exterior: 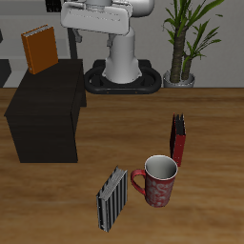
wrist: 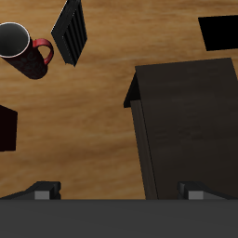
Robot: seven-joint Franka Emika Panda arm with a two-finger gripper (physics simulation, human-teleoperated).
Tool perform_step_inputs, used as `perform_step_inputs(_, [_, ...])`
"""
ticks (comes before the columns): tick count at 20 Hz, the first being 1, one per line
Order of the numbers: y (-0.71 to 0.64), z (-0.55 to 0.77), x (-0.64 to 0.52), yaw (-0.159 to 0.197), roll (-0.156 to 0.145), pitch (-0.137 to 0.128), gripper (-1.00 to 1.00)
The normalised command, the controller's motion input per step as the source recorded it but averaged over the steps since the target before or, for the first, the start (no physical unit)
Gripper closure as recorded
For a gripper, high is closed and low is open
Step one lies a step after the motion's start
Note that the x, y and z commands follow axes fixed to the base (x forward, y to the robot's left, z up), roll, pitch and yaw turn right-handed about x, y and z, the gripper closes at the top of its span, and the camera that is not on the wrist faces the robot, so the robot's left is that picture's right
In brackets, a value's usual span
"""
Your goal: Place the orange book upright on top of the shelf and place the red mug on top of the shelf
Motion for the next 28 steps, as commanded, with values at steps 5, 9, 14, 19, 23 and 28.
perform_step_inputs(5, [0.56,-0.2,0.62,0.117,0.006,-0.023,-1.0])
perform_step_inputs(9, [0.43,-0.22,0.71,0.047,0.014,0.014,-1.0])
perform_step_inputs(14, [0.28,-0.15,0.42,0.035,0.031,0.0,-1.0])
perform_step_inputs(19, [0.44,-0.26,0.55,-0.015,0.067,0.006,-1.0])
perform_step_inputs(23, [0.41,-0.42,0.48,-0.01,0.016,0.054,-1.0])
perform_step_inputs(28, [0.18,-0.12,0.27,0.019,-0.004,-0.01,-1.0])
